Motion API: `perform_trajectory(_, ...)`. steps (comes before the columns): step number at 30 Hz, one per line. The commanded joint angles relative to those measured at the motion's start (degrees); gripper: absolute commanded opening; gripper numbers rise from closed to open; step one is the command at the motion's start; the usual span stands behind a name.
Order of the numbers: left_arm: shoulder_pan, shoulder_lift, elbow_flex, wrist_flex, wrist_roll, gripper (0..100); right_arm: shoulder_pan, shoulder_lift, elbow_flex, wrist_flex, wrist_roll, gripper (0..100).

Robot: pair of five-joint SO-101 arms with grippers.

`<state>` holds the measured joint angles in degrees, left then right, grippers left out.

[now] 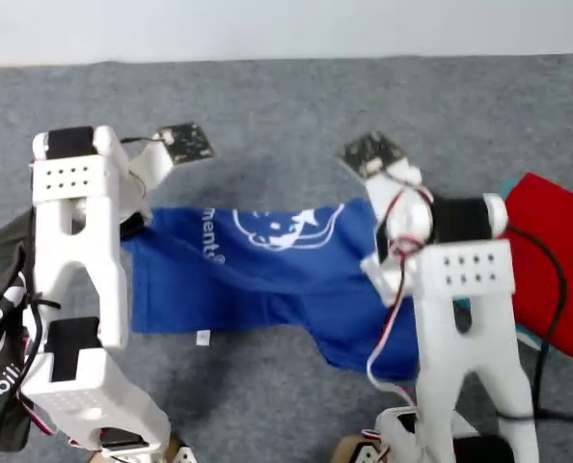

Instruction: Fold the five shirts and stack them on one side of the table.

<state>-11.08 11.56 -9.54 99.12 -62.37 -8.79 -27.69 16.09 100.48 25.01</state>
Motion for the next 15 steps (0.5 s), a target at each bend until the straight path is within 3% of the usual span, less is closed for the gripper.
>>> perform_trajectory(1, -0.62, -3.16, 1.89, 1.32, -1.76, 0, 2.24, -4.62, 5.45, 2.33, 0.62, 0.9)
perform_trajectory(8, -0.26, -2.81, 5.23, 1.32, -1.85, 1, 8.22, -4.62, 11.08, -1.89, 5.54, 1.1)
perform_trajectory(11, -0.53, -3.34, 6.46, 1.32, -1.93, 8, 9.63, -4.62, 13.27, -3.47, 6.77, 2.6)
perform_trajectory(15, -1.41, -5.27, 7.08, 1.41, -1.93, 12, 10.24, -4.7, 13.98, -3.47, 6.07, 17.8)
